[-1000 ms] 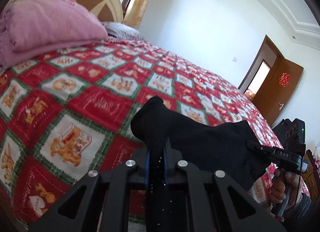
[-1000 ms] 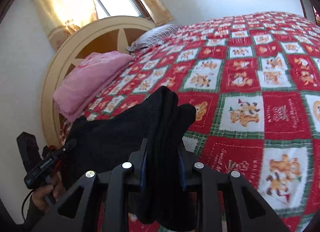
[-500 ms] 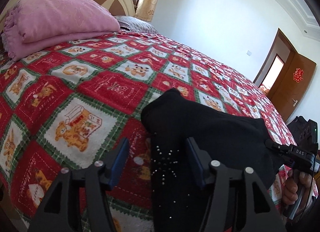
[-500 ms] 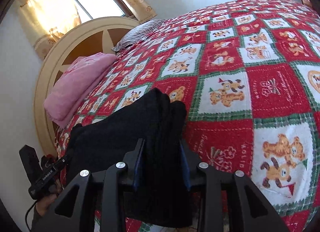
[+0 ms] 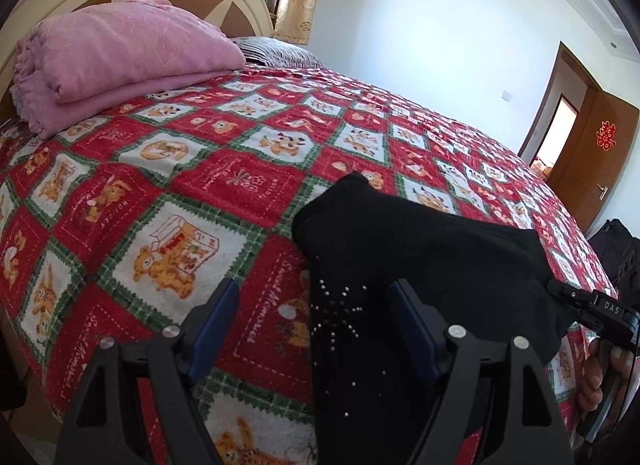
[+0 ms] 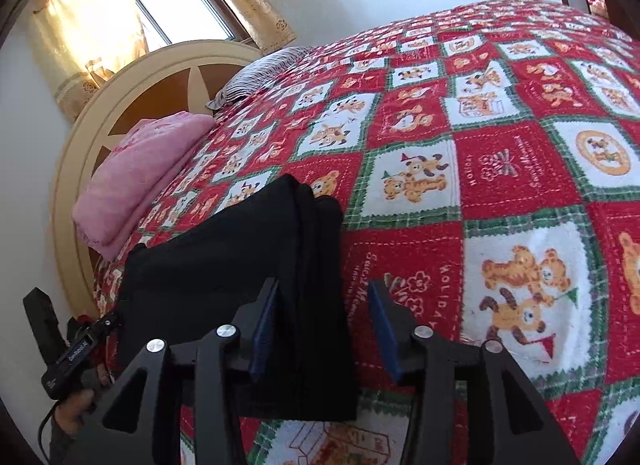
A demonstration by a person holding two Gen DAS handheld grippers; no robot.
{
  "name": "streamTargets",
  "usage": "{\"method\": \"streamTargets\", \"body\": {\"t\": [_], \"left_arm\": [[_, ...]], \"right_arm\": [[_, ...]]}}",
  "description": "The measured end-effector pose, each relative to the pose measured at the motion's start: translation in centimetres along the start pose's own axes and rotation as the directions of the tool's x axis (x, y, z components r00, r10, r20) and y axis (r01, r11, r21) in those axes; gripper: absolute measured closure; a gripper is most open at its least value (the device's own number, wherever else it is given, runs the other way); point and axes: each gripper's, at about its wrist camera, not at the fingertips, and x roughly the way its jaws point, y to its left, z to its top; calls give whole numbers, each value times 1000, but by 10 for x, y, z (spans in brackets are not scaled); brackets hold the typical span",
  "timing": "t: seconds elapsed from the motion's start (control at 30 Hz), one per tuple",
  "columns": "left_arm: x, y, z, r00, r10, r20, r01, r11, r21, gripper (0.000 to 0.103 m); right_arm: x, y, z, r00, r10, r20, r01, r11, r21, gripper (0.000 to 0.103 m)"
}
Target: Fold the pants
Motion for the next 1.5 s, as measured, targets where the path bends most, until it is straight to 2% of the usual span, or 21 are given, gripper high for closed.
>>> {"method": "streamTargets", "body": {"t": [0.1,0.27,0.4,0.5,0.6,0.7,0.77,0.87,0.97,1.13,1.27,1.5], "left_arm": [[-1,0,-1,1000,9,-10,-9,1000,9,23],[-10,2,-1,1000,29,-12,-28,1000,13,23],[-20,-1,2,999,42,10,-42,999,25,22],[-28,-5,4,999,44,28,-45,998,34,16],[-36,-12,4,999,43,29,-45,997,55,16],[-52,-21,9,997,38,65,-43,996,76,15],[-67,-31,15,994,34,106,-44,994,99,11],[-89,-44,23,984,21,175,-44,991,127,4],[-105,-52,29,977,7,211,-38,989,146,3],[-122,-61,33,969,-7,249,-31,988,148,0],[-134,-70,33,965,-15,263,-29,986,165,0],[-152,-82,33,950,-26,310,-36,981,192,0]], "right_arm": [[2,0,-1,999,-33,-4,33,999,-17,52],[-3,-5,-1,1000,-21,-8,21,1000,0,49],[-21,-4,-4,998,-58,10,58,998,-6,46],[-36,1,-5,994,-102,28,103,994,-43,46],[-44,5,-5,995,-102,20,103,993,-52,45],[-60,16,-6,993,-114,19,115,991,-67,45],[-80,31,-6,992,-116,51,121,987,-107,44],[-118,59,-7,986,-117,120,139,970,-199,37],[-159,85,-13,971,-126,201,183,938,-294,35],[-203,98,-24,952,-117,284,211,921,-327,28],[-213,98,-26,946,-120,301,213,930,-299,28],[-226,110,-31,930,-143,339,262,904,-337,28]]}}
